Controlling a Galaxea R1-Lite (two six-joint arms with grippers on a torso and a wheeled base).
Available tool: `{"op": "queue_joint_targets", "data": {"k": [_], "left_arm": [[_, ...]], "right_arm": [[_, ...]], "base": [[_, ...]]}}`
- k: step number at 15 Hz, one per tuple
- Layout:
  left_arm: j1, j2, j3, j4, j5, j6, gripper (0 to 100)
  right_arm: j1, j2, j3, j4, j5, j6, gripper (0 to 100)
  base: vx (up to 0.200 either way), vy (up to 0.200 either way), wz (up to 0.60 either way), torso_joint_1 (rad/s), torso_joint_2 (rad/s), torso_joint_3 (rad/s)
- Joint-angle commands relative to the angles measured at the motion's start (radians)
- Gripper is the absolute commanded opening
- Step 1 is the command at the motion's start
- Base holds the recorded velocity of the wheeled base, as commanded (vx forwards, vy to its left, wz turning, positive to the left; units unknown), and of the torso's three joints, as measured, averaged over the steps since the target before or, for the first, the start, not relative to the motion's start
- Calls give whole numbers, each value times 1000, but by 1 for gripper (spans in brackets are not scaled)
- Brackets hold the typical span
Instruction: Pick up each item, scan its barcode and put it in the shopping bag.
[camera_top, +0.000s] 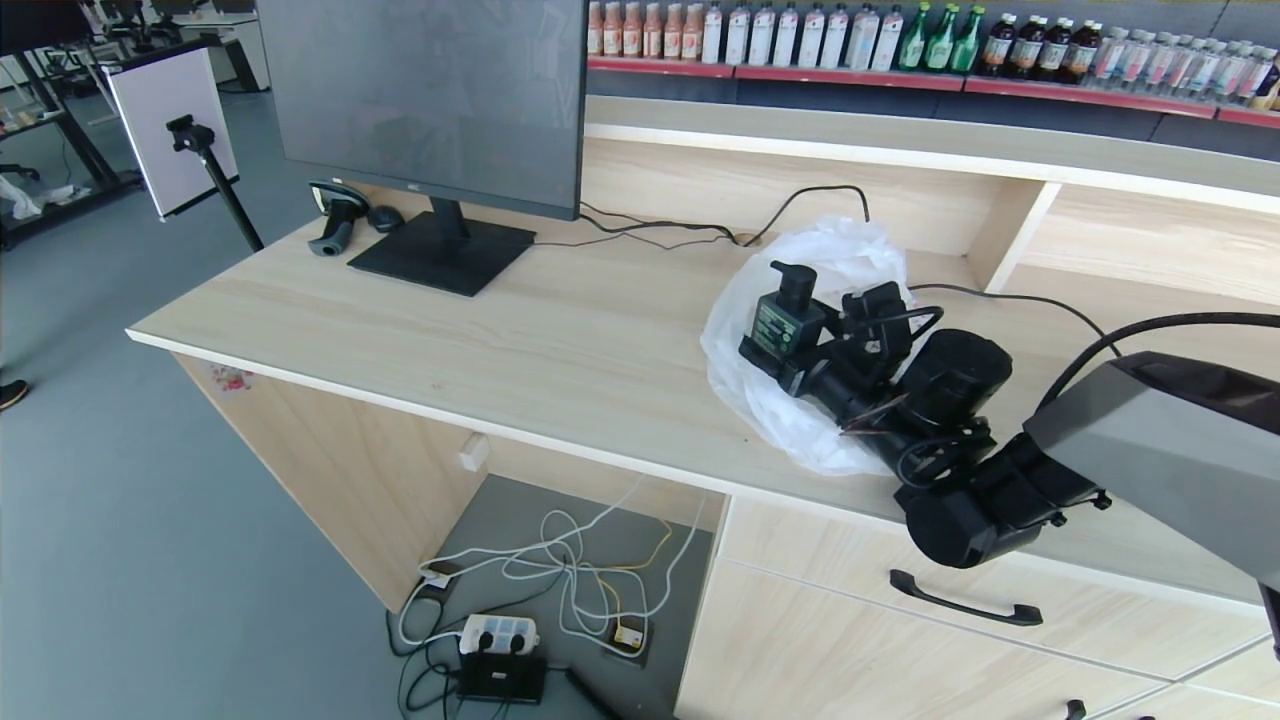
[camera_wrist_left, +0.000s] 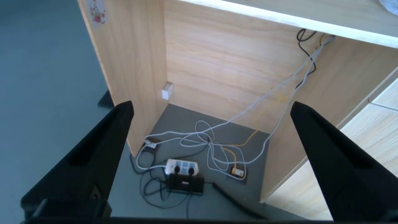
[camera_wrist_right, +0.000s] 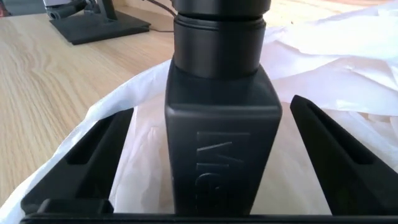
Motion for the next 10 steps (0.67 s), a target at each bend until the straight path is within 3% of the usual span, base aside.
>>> {"op": "queue_joint_targets", "data": {"k": [1, 6, 10], "left_arm": [[-1, 0, 1, 0, 0, 0, 100], [-1, 0, 0, 0, 0, 0, 100], [-1, 0, 0, 0, 0, 0, 100]], "right_arm": [[14, -74, 8, -1, 0, -6, 100], [24, -199, 174, -46, -44, -15, 100], [27, -268, 195, -72, -43, -38, 100]], "base": [[0, 0, 0, 0, 0, 0], [0, 0, 0, 0, 0, 0], [0, 0, 0, 0, 0, 0]]}}
